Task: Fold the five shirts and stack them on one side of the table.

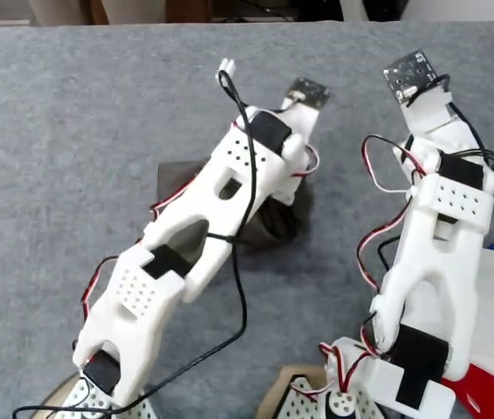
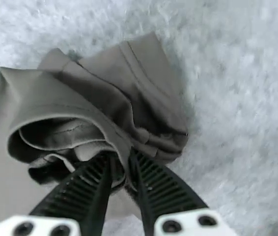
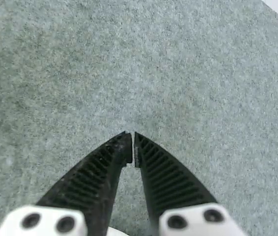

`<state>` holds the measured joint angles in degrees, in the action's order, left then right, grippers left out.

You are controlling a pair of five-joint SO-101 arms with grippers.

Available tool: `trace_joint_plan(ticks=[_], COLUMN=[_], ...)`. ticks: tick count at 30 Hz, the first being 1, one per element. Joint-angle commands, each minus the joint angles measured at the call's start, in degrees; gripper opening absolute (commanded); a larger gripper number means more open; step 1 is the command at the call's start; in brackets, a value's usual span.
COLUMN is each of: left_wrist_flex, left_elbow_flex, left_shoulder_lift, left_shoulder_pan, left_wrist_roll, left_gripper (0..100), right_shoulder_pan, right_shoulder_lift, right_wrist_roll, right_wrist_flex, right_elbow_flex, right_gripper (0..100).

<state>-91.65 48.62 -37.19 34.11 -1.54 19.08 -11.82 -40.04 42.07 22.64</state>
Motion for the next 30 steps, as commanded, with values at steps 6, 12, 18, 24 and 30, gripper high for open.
trace_joint_plan(ticks=[6, 12, 18, 24, 30], left_wrist_flex=[-9.1, -9.1, -9.1, -9.1, -4.8], left_elbow_flex=[11.6, 14.2, 8.7, -8.6, -27.0], left_shoulder_lift=[0.9, 6.7, 12.9, 17.3, 23.7], left_shoulder_pan=[-3.3, -16.7, -37.4, -46.3, -48.4], left_wrist_roll=[-6.6, -7.5, -7.7, 0.4, 4.3], left_gripper=[30, 22, 4, 2, 2], right_shoulder_pan=[-0.2, -6.8, -22.8, -37.5, -42.2], right_shoulder_lift=[0.0, -0.6, 1.0, 14.3, 34.4], right_wrist_roll=[0.4, 0.7, 2.7, 4.6, 9.7], right_wrist_flex=[-0.1, 5.7, 15.4, 23.6, 30.3], right_elbow_flex=[-2.9, -3.3, -11.6, -24.3, -40.1], right_gripper=[2.4, 2.3, 2.5, 2.6, 2.3])
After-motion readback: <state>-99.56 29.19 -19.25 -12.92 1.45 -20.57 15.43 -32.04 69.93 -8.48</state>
